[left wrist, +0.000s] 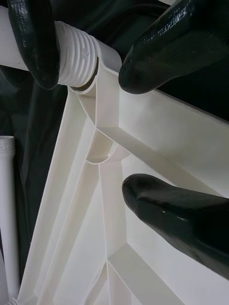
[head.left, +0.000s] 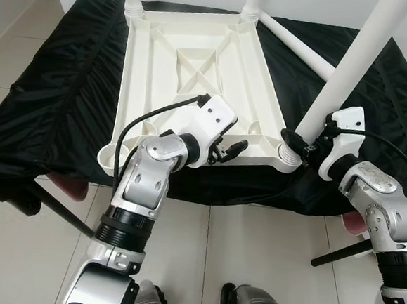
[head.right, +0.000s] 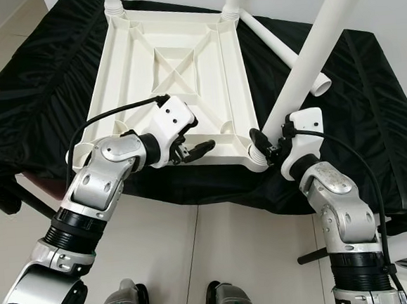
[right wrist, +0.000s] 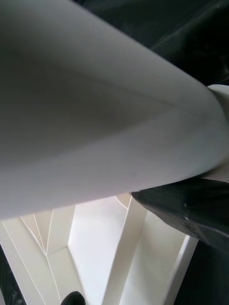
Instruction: Building children table
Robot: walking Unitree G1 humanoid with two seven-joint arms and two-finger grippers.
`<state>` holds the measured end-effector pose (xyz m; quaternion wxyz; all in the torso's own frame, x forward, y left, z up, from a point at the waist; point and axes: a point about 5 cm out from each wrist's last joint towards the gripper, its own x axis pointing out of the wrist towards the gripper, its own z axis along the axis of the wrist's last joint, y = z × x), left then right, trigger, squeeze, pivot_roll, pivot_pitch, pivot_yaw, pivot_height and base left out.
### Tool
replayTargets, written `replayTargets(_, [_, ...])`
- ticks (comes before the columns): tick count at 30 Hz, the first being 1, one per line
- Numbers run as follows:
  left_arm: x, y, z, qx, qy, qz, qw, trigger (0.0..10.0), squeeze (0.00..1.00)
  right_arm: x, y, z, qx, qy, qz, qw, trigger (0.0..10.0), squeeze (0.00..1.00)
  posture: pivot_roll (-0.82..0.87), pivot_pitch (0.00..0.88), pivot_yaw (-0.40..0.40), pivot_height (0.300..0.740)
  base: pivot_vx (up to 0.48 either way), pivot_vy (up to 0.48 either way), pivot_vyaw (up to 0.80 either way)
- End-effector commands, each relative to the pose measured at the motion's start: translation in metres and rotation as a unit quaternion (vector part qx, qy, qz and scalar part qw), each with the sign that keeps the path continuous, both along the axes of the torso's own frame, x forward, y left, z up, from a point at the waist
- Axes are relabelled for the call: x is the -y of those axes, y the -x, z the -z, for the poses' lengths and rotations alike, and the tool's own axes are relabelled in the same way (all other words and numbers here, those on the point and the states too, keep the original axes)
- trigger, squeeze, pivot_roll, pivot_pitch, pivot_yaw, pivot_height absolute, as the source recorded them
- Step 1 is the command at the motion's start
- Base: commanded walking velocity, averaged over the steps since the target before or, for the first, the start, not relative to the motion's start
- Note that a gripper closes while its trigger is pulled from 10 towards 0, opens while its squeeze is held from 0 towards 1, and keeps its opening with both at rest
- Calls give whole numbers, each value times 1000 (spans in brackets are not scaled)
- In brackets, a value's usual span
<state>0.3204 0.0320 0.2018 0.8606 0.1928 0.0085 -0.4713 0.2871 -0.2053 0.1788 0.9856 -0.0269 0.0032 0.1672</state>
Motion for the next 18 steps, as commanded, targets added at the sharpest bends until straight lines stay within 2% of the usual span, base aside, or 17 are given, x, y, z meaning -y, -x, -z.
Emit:
replayTargets(1, [-5,-5,-1,31,17,-86,996,10000,0,6,0,14,-27,2,14,1000,10000,0,12,106,-78,740,0,0,0])
replayTargets(18, [-9,-5,-2,35,17,-97,995,10000,0,-3,-11,28,-38,-14,8,999,10000,0,28,114,-87,740,0,0,0])
